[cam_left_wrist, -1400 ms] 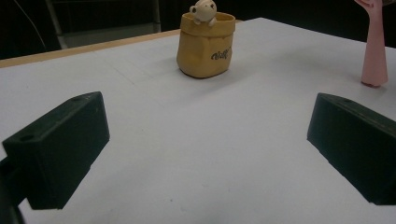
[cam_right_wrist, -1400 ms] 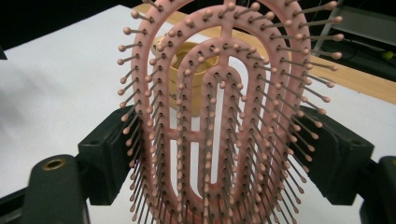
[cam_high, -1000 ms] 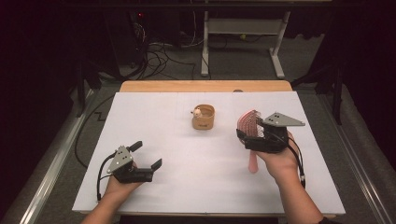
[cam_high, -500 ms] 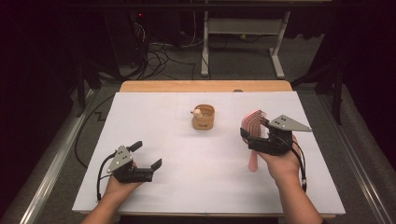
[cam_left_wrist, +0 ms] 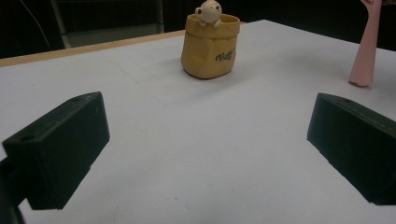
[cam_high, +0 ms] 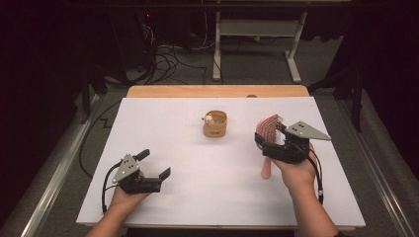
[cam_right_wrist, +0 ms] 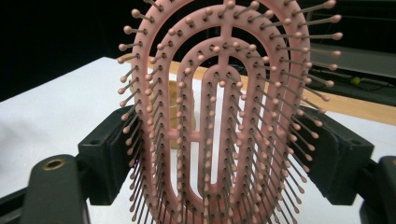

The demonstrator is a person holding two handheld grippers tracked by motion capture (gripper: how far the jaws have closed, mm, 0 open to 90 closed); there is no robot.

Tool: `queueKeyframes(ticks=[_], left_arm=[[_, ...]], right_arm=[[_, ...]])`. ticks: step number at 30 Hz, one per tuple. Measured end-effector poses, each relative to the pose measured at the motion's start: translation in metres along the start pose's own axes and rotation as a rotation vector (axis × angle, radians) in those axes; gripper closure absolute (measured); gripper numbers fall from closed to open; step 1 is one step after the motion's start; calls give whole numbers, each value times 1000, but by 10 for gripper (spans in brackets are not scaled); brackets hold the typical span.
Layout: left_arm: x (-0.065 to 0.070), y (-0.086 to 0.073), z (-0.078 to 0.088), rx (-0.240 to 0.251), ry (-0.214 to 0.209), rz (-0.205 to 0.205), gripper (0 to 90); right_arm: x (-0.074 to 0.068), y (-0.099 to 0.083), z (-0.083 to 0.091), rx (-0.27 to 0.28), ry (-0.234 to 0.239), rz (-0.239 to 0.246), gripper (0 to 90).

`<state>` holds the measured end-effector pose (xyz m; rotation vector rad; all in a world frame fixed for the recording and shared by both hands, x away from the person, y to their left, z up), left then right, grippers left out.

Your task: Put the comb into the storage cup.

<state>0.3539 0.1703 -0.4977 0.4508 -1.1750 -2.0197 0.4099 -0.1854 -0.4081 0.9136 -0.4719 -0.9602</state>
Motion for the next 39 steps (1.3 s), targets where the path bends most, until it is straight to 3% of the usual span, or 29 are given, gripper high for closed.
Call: queueKeyframes(ticks=[21, 39], left_arm=[[1, 1, -2, 4, -10, -4, 0], [4, 2, -2, 6, -14, -17, 0]], right_arm=[[-2, 17, 1, 46, -20, -2, 205], [-2, 28, -6, 55, -36, -6, 205]])
Point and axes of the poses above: each handheld gripper's, and its own axes: z roughly backward along the jaws, y roughly out of its top, x roughly to its right, the point moved 8 cm from there along -z, roughly forward along the jaws, and after that the axes turned 14 degrees about -x, right-handed, at the moved point
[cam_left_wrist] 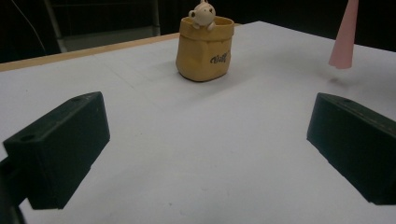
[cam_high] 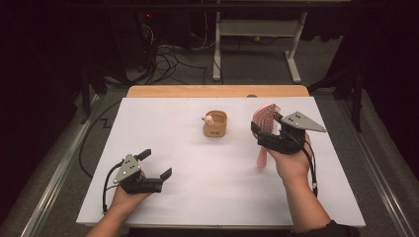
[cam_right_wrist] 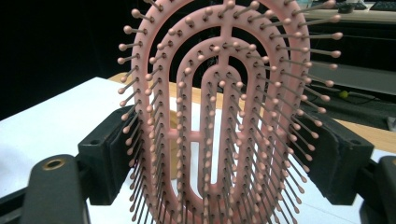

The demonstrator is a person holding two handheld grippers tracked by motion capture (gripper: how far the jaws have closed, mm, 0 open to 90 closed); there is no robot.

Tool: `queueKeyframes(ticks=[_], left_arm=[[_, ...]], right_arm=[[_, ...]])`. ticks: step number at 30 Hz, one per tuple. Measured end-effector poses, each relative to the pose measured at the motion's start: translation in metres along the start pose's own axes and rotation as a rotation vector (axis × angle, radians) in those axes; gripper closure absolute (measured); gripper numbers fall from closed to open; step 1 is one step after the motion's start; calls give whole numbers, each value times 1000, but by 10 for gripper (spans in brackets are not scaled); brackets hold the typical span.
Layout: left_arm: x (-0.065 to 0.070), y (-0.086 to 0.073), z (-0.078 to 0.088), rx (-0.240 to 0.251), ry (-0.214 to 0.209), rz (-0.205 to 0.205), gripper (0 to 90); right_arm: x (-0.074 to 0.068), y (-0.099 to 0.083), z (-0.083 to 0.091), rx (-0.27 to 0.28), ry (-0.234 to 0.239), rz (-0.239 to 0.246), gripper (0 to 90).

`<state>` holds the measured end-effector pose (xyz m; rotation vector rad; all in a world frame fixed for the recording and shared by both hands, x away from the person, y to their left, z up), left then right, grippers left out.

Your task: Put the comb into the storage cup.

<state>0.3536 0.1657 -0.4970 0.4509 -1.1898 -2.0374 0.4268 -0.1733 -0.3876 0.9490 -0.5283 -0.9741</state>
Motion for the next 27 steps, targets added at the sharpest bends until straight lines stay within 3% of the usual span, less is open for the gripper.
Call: queueKeyframes(ticks=[27], left_arm=[[-1, 0, 1, -1, 8, -3, 0]], right_arm=[[-12, 22, -26, 44, 7, -11, 205]])
Point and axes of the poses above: each handheld gripper's, and its own axes: z roughly backward along the jaws, y roughly out of its top, x roughly to its right, the point moved 8 cm from there along -z, roughly forward along the jaws, and after that the axes turned 14 degrees about -x, right-handed, at the moved point
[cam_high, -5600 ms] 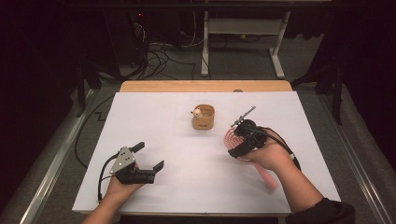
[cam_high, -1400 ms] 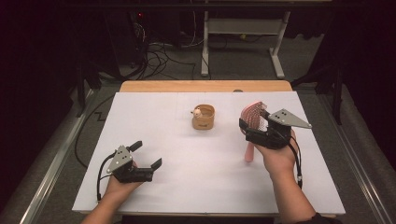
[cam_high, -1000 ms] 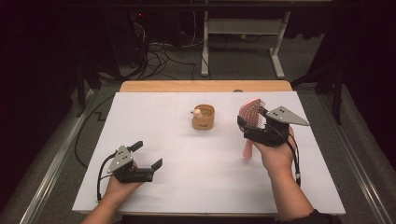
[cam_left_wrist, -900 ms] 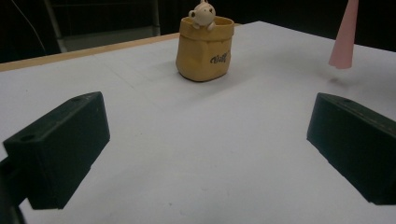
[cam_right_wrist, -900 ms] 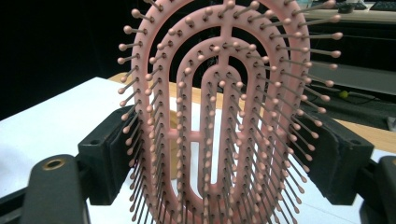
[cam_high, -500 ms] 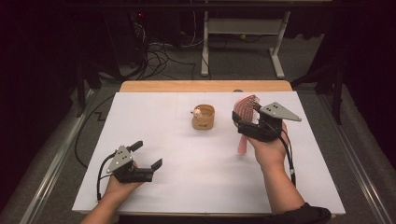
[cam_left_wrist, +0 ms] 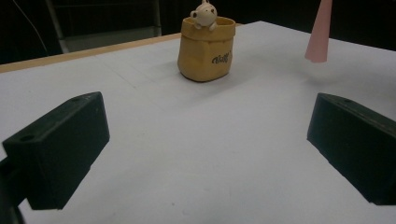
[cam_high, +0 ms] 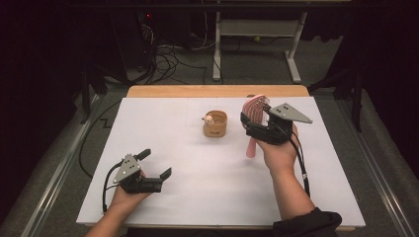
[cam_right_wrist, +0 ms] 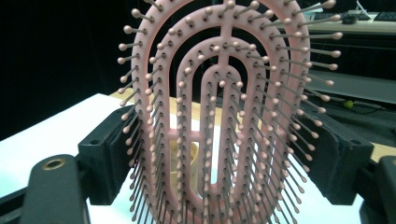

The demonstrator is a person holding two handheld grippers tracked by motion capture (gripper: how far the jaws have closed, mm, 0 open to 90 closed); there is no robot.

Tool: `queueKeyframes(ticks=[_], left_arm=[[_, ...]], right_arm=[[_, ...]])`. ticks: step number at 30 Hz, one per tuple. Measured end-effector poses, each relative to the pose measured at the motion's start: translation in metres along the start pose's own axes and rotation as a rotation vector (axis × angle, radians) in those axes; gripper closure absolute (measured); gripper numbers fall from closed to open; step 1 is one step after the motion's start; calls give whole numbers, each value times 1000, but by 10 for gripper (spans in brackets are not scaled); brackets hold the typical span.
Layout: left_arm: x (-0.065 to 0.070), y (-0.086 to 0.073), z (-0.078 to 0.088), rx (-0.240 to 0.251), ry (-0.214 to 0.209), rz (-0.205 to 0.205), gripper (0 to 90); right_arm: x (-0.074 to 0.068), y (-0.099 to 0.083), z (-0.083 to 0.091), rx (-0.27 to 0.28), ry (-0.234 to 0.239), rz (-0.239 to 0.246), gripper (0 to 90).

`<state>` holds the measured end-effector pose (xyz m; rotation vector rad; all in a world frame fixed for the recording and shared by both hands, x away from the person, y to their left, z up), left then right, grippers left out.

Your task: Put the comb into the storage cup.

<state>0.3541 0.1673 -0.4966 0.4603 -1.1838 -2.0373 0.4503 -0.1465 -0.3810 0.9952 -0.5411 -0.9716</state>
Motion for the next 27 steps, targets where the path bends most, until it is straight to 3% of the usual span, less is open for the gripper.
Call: queueKeyframes(ticks=[13, 27], left_arm=[[1, -2, 0, -9, -5, 8, 0], [2, -2, 0, -8, -4, -9, 0]], right_arm=[[3, 7, -8, 15, 1, -24, 205], [-7, 16, -19, 1, -11, -11, 205]])
Point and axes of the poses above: each handheld gripper's, and its own axes: z roughly backward along the jaws, y roughly out of its top, x roughly to its right, the point moved 8 cm from there along -z, roughly forward along the jaws, and after that the axes turned 14 degrees about -x, right-handed, at the moved point
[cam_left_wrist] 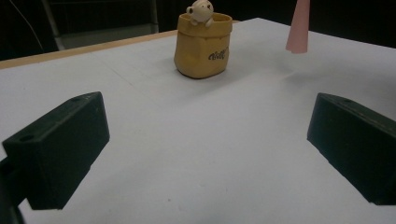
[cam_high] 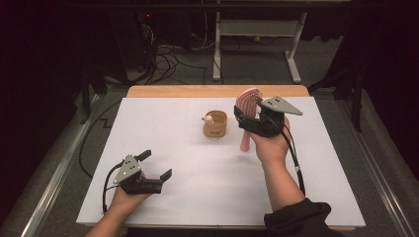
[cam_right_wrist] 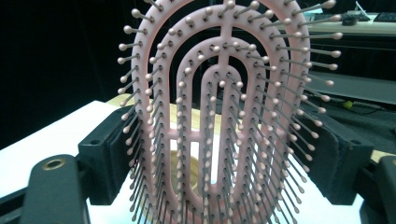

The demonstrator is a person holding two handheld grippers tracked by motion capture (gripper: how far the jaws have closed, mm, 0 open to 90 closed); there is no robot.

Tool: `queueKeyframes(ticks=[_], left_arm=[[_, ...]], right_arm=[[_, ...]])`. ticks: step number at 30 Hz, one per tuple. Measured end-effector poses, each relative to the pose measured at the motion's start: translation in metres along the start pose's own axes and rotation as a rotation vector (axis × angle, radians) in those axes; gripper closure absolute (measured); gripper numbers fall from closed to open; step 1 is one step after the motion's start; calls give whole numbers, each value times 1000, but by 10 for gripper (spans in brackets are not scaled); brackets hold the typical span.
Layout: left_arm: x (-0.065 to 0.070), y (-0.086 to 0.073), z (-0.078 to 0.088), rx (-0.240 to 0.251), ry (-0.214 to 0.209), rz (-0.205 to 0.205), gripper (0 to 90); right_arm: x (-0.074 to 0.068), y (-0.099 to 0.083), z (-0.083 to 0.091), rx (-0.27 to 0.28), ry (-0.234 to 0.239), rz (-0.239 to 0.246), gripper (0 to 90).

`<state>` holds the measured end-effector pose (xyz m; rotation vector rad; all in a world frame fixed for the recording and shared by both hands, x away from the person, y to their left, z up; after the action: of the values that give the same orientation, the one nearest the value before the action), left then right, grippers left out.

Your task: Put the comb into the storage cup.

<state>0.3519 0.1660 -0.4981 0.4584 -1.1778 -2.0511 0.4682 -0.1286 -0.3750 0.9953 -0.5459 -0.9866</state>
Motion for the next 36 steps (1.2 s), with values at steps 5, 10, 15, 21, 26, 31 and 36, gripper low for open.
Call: queueKeyframes(ticks=[5, 10, 15, 21, 26, 31, 36], left_arm=[[1, -1, -1, -10, -4, -14, 0], [-1, -1, -1, -11, -12, -5, 0], [1, 0, 0, 4, -26, 0, 0], [0, -1, 0, -4, -20, -3, 0], [-1, 0, 0, -1, -19, 10, 0], [-1, -1, 1, -4, -19, 12, 0], [-1, -2, 0, -7, -21, 6, 0]], right_arm=[[-4, 6, -2, 0, -16, 13, 205], [-6, 10, -7, 5, -25, 10, 204], [-8, 15, -11, 20, -21, 4, 205], [-8, 18, -17, 31, -9, 3, 205], [-7, 22, -19, 47, 2, 4, 205], [-5, 29, -19, 64, 6, -7, 205], [-6, 35, -19, 76, 9, -8, 205]])
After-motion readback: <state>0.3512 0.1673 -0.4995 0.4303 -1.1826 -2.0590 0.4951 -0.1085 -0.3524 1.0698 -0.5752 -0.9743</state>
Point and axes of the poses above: each handheld gripper's, and its own axes: z roughly backward along the jaws, y roughly out of its top, x roughly to its right, the point moved 8 cm from there along -z, roughly forward along the jaws, and after that the axes turned 14 degrees about -x, right-handed, at the moved point
